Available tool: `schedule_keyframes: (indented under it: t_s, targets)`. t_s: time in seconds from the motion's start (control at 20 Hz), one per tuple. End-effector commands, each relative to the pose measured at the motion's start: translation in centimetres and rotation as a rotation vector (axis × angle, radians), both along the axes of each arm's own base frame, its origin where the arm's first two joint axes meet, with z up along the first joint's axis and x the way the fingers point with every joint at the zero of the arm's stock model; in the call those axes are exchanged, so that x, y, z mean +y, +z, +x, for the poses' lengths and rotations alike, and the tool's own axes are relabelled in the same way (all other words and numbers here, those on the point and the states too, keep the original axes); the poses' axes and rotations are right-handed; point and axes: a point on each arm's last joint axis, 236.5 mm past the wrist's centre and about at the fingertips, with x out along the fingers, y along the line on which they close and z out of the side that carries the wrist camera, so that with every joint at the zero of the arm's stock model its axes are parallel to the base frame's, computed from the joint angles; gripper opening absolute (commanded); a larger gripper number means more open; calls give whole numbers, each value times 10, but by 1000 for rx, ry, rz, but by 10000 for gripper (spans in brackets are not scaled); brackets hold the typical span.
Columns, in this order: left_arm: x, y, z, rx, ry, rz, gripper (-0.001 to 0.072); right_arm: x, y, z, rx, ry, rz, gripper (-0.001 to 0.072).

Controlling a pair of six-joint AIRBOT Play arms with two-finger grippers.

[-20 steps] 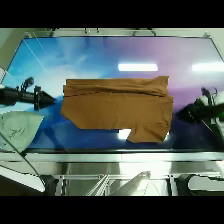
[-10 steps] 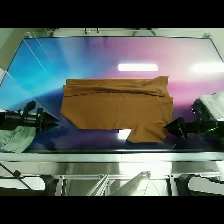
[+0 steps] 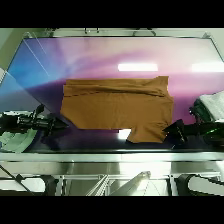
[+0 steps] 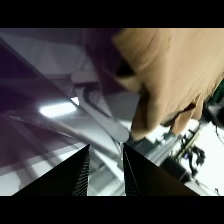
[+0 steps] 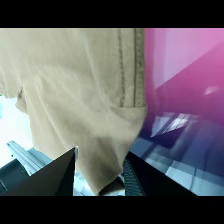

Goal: Fold the shirts.

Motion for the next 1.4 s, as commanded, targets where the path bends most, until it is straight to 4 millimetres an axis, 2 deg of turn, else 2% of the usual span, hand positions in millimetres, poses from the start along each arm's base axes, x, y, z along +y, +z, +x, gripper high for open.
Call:
schedule_keyframes:
  t_s: [0.0, 0.25, 0.45, 0.65, 0.7, 0.75, 0.85, 0.9, 0.95, 1.0, 1.2, 1.35]
  targets:
    - [18, -21, 25, -79, 67, 130, 229, 11, 19, -4, 13, 8, 78, 359]
    - [14, -5, 59, -221, 138, 82, 230, 11, 21, -6, 33, 1, 78, 359]
    - [13, -12, 60, -202, 144, 65, 219, 16, 27, -12, 47, 20, 112, 359]
    - [-8, -6, 66, -196, 46, -17, 218, 19, 31, -20, 97, 27, 138, 360]
    - [-15, -5, 66, -191, 18, -37, 202, 17, 27, -27, 141, 33, 117, 360]
    - [-21, -5, 65, -182, -2, -56, 94, 13, 21, -37, 183, 49, 87, 360]
    - [-28, -4, 64, -173, -25, -81, 29, 4, 10, -54, 270, 63, 21, 361]
    - [-29, -4, 64, -168, -29, -92, 16, 2, 9, -56, 273, 61, 2, 363]
    - [-29, -4, 62, -161, -31, -95, 16, 2, 8, -56, 271, 48, -9, 413]
    - [-28, -3, 61, -159, -31, -102, 16, 3, 8, -57, 274, 34, -12, 495]
    - [-15, 6, 58, -152, -1, -142, 16, 12, -1, -53, 254, -47, -4, 492]
    - [-8, 8, 58, -150, 18, -152, 16, 23, -13, -37, 150, -147, 24, 491]
